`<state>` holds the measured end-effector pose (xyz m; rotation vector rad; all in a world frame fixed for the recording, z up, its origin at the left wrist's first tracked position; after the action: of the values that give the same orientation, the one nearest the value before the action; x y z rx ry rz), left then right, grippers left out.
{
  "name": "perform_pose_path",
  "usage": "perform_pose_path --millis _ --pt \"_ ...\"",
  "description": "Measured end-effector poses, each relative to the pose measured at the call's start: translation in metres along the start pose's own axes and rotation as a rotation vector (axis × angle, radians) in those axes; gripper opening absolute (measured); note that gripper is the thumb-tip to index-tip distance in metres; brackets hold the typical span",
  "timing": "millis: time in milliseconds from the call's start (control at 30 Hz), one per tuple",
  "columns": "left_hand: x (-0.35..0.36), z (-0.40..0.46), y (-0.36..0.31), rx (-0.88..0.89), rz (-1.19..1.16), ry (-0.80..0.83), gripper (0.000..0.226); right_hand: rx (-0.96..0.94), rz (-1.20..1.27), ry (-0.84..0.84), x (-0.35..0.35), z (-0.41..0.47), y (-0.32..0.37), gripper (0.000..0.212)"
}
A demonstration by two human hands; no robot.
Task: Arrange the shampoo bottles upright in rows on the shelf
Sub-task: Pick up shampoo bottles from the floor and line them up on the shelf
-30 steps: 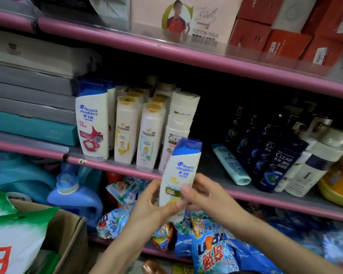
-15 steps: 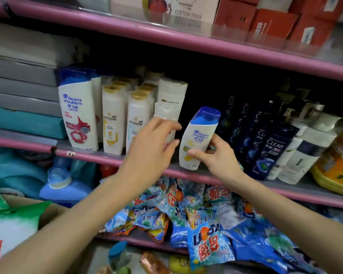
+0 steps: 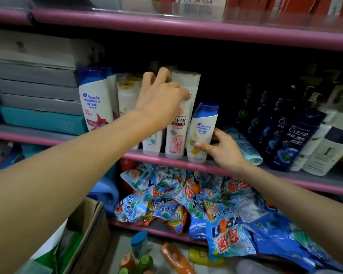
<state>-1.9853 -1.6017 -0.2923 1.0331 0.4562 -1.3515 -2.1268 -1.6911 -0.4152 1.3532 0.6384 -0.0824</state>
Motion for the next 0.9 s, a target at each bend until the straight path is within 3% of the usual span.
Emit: perform_pose_path --millis 400,533,633,733,800,900 --pt "0.005 -0.002 -0.002 -0.001 0.0 -0.049 0.041 0.046 -0.056 0.005 0.0 -0.004 0.003 0.044" --pt "0.005 -0.007 -0.008 -0.007 -0.031 -0.056 0.052 0.119 -0.329 0.03 -0.019 0.002 -0.001 0.053" --pt "-0.005 -0.019 -0.023 -0.034 -0.156 -0.21 0.051 0.177 -0.679 -0.2 -0.054 0.007 -0.011 0.057" --pt "-0.006 -0.033 -0.053 -0.069 -0.357 -0.301 0.043 0.415 -0.865 -0.185 -0.071 0.01 -0.039 0.06" --pt "0.008 -0.043 -0.08 -0.082 -0.508 -0.232 0.043 0.527 -0.801 -0.123 -0.072 0.01 -0.054 0.059" --pt "0.039 -0.059 -0.119 -0.092 -0.679 -0.064 0.043 0.53 -0.696 -0.19 -0.079 0.011 -0.058 0.054"
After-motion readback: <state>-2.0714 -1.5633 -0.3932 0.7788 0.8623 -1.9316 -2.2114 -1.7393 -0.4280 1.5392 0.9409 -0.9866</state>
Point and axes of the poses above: each hand's wrist, its own z-axis towards the middle knuckle, its own x-axis out of the palm, y = z × x, the point moved 6 cm from there along z, towards the middle knuckle, and after that the axes turned 15 degrees about x, right-handed, at the moved point
